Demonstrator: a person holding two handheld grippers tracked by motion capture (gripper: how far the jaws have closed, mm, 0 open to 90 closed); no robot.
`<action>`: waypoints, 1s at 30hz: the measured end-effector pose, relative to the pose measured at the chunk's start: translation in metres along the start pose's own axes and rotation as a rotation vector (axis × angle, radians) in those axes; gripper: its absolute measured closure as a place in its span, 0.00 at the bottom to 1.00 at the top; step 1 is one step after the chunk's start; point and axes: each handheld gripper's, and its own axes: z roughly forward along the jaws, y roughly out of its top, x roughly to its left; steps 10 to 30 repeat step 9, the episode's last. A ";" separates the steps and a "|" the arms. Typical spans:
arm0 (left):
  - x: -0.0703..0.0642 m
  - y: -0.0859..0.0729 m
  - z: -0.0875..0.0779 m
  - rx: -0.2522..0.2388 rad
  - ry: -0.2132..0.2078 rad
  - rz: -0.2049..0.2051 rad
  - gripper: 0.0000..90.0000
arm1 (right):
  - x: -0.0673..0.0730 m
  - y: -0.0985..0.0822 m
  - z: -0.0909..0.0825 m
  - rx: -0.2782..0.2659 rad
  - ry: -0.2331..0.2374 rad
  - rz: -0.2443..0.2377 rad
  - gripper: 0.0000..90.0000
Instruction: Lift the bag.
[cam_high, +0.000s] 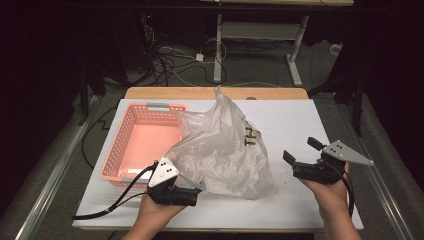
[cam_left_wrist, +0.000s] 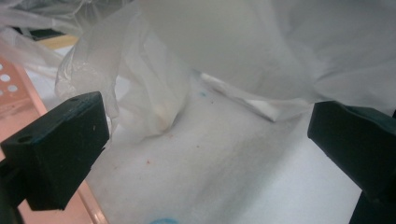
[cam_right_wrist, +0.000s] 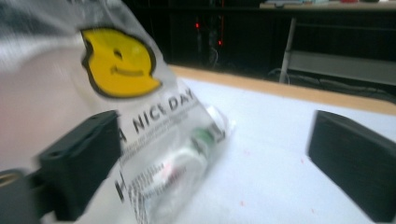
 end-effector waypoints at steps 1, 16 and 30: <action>0.000 -0.001 0.000 -0.003 0.001 -0.003 0.00 | 0.000 -0.004 -0.001 0.008 -0.001 -0.007 0.00; 0.008 -0.012 0.005 0.019 -0.001 -0.014 0.00 | -0.004 -0.017 -0.003 0.019 -0.017 -0.002 0.00; 0.008 -0.012 0.005 0.019 -0.001 -0.014 0.00 | -0.004 -0.017 -0.003 0.019 -0.017 -0.002 0.00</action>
